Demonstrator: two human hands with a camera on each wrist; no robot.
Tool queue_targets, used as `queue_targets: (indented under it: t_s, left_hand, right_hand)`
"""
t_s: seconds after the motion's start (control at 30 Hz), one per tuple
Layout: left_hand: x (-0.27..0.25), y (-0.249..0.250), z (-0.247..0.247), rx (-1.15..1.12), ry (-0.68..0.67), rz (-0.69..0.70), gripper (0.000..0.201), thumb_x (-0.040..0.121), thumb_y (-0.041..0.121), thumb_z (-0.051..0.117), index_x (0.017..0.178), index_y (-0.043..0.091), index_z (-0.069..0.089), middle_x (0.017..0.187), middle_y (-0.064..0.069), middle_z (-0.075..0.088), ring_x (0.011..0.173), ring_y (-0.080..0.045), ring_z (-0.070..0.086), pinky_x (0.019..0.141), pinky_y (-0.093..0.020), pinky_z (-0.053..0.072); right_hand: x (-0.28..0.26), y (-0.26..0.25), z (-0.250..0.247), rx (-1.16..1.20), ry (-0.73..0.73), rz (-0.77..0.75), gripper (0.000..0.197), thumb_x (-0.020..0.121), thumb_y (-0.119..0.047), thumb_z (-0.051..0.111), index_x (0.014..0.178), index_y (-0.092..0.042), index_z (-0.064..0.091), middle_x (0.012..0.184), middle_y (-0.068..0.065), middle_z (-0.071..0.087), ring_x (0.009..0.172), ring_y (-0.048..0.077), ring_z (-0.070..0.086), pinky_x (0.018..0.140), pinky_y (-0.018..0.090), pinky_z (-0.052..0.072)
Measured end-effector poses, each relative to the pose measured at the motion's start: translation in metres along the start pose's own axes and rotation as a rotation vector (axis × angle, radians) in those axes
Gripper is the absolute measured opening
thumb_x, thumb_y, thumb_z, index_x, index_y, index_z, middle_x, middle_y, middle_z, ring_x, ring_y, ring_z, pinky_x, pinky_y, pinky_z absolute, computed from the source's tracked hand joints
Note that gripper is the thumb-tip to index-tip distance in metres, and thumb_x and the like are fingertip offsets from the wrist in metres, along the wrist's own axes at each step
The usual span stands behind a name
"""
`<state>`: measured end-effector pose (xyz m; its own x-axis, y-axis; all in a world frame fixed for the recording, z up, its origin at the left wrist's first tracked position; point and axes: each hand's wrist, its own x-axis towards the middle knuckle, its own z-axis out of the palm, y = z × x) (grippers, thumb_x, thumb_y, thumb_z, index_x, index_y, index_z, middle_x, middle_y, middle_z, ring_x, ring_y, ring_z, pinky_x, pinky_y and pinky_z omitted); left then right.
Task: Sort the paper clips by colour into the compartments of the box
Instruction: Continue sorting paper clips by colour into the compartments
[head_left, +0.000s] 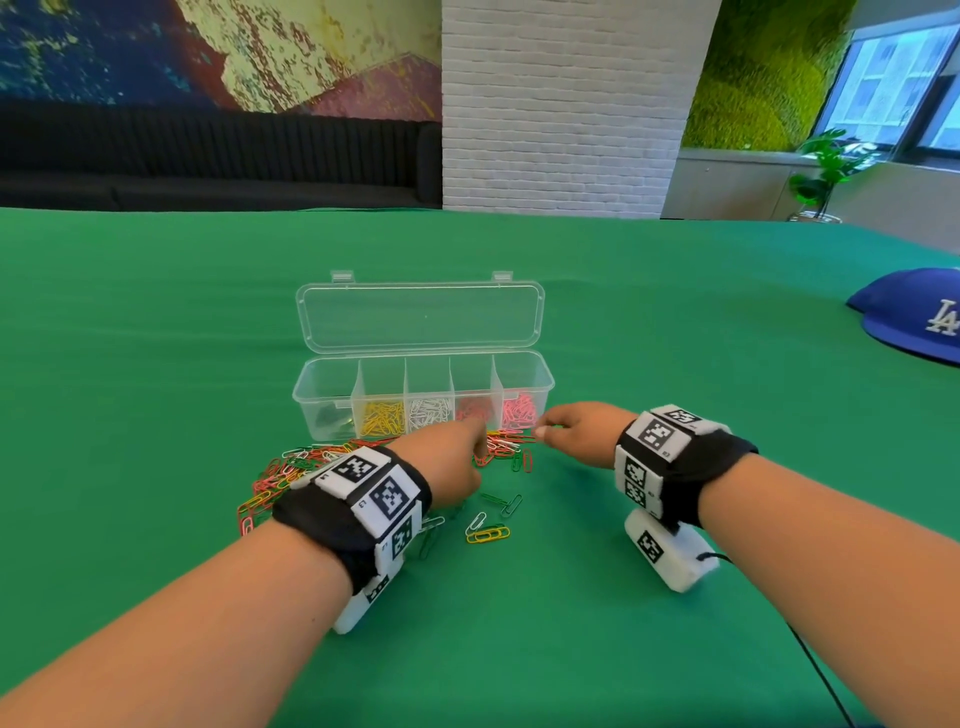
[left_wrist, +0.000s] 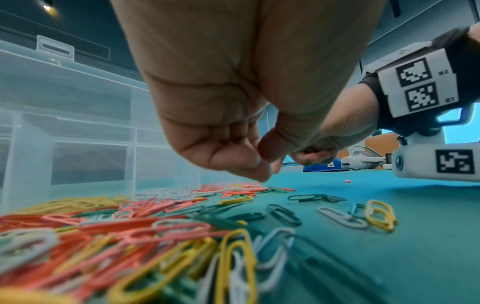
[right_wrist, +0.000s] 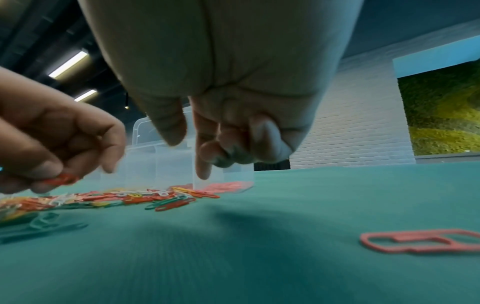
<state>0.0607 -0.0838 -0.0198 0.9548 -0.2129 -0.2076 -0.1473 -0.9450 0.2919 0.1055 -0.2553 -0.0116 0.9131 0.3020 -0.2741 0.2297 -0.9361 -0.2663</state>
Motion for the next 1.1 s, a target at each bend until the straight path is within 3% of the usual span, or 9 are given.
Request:
queue_targets:
  t_s: [0.07, 0.13, 0.3, 0.43, 0.5, 0.6, 0.7, 0.87, 1.1]
  left_hand:
    - [0.000, -0.002, -0.001, -0.027, 0.005, -0.018, 0.039, 0.093, 0.012, 0.043, 0.130, 0.025, 0.047, 0.119, -0.004, 0.058, 0.074, -0.012, 0.051, 0.061, -0.020, 0.041]
    - [-0.002, -0.003, -0.006, -0.035, 0.019, -0.027, 0.038, 0.094, 0.011, 0.040, 0.125, 0.024, 0.055, 0.126, -0.004, 0.056, 0.068, -0.009, 0.050, 0.061, -0.019, 0.041]
    - [0.000, -0.012, -0.015, -0.251, 0.027, -0.090, 0.022, 0.094, 0.011, 0.039, 0.092, 0.014, 0.061, 0.075, 0.002, 0.051, 0.058, -0.007, 0.041, 0.054, -0.020, 0.037]
    - [0.010, -0.013, -0.023, -0.746, -0.042, -0.295, 0.020, 0.093, 0.001, 0.037, 0.083, 0.009, 0.052, 0.066, -0.002, 0.044, 0.054, -0.012, 0.040, 0.049, -0.019, 0.037]
    - [0.015, -0.012, -0.026, -0.810, -0.063, -0.336, 0.013, 0.090, 0.003, 0.040, 0.081, 0.007, 0.048, 0.067, -0.003, 0.042, 0.054, -0.013, 0.038, 0.050, -0.020, 0.034]
    - [0.025, -0.008, -0.027, -0.433, -0.133, -0.268, 0.018, 0.094, 0.018, 0.041, 0.079, 0.009, 0.045, 0.067, -0.002, 0.041, 0.052, -0.013, 0.035, 0.049, -0.021, 0.031]
    - [0.030, -0.003, -0.030, -0.050, -0.143, -0.142, 0.030, 0.097, 0.033, 0.041, 0.107, 0.009, 0.055, 0.091, -0.006, 0.055, 0.062, -0.014, 0.046, 0.059, -0.022, 0.042]
    - [0.039, 0.004, -0.022, 0.107, -0.149, -0.146, 0.035, 0.096, 0.033, 0.043, 0.119, 0.011, 0.056, 0.119, -0.011, 0.059, 0.099, -0.024, 0.059, 0.085, -0.031, 0.048]
    - [0.052, 0.007, -0.005, 0.147, -0.101, -0.141, 0.025, 0.086, 0.029, 0.061, 0.106, 0.013, 0.059, 0.093, -0.003, 0.058, 0.081, -0.017, 0.051, 0.077, -0.027, 0.047]
  right_hand:
    - [0.006, -0.003, 0.005, -0.102, -0.005, -0.010, 0.042, 0.091, -0.042, 0.053, 0.130, -0.027, 0.051, 0.132, 0.003, 0.054, 0.117, 0.020, 0.052, 0.097, 0.027, 0.040]
    - [0.011, -0.004, 0.009, -0.154, -0.016, -0.017, 0.052, 0.086, -0.042, 0.061, 0.134, -0.027, 0.049, 0.138, 0.001, 0.050, 0.123, 0.020, 0.049, 0.100, 0.028, 0.039]
    - [0.014, -0.005, 0.009, -0.159, 0.000, -0.019, 0.050, 0.084, -0.038, 0.066, 0.130, -0.024, 0.053, 0.137, 0.001, 0.051, 0.123, 0.020, 0.050, 0.099, 0.027, 0.039]
    - [0.016, -0.007, 0.011, -0.138, 0.031, -0.030, 0.038, 0.086, -0.038, 0.063, 0.119, -0.018, 0.061, 0.120, 0.003, 0.060, 0.108, 0.020, 0.057, 0.084, 0.024, 0.041]
    - [0.015, -0.007, 0.012, -0.121, 0.034, -0.037, 0.037, 0.086, -0.042, 0.061, 0.113, -0.016, 0.062, 0.110, 0.003, 0.061, 0.102, 0.019, 0.057, 0.077, 0.023, 0.040]
    - [0.016, -0.007, 0.012, -0.147, 0.023, -0.050, 0.035, 0.085, -0.042, 0.062, 0.108, -0.015, 0.059, 0.088, -0.002, 0.052, 0.089, 0.018, 0.052, 0.071, 0.022, 0.036]
    - [0.019, -0.007, 0.012, -0.161, 0.028, -0.066, 0.022, 0.088, -0.032, 0.061, 0.099, -0.014, 0.059, 0.074, -0.005, 0.045, 0.082, 0.018, 0.048, 0.064, 0.023, 0.033]
    - [0.019, -0.006, 0.012, -0.165, 0.042, -0.074, 0.017, 0.089, -0.020, 0.057, 0.103, -0.010, 0.060, 0.086, 0.001, 0.050, 0.082, 0.018, 0.047, 0.068, 0.023, 0.034]
    - [0.018, -0.005, 0.012, -0.125, 0.027, -0.112, 0.026, 0.090, -0.026, 0.059, 0.115, -0.019, 0.060, 0.120, 0.004, 0.058, 0.103, 0.021, 0.055, 0.078, 0.022, 0.036]
